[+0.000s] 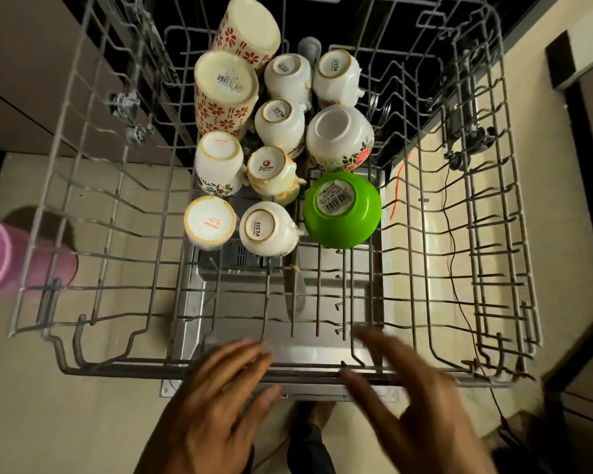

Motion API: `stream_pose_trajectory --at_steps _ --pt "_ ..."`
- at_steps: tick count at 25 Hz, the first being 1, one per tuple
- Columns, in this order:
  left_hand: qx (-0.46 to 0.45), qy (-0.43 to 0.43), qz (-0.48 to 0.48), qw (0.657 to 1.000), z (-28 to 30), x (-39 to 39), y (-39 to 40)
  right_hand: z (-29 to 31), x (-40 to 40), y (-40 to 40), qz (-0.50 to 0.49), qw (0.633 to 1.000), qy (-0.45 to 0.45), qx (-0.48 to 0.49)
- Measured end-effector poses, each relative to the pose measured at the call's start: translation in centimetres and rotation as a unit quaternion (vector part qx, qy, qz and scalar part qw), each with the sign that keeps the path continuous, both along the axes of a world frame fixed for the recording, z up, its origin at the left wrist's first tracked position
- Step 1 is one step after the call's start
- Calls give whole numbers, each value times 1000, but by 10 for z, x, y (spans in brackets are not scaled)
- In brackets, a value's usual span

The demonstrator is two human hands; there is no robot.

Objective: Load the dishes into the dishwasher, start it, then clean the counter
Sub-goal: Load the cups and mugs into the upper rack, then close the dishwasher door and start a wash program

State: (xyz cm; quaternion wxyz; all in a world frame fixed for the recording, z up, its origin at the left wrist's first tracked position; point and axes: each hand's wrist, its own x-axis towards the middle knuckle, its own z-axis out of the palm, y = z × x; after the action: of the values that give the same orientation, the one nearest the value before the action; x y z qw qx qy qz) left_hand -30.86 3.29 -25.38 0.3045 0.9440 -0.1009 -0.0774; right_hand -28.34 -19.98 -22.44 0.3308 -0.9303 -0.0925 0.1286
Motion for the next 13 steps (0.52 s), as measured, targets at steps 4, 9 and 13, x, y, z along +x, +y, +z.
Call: stream_pose_trajectory --at_steps 4,9,13 --pt "-28 -56 -7 998 -19 -4 14 -34 -26 23 16 996 -73 -57" --pt "-30 -75 22 997 -17 -4 8 -31 8 44 -14 995 -96 1" --pt "-43 -91 36 994 -14 3 3 -9 42 43 42 999 -26 -8"
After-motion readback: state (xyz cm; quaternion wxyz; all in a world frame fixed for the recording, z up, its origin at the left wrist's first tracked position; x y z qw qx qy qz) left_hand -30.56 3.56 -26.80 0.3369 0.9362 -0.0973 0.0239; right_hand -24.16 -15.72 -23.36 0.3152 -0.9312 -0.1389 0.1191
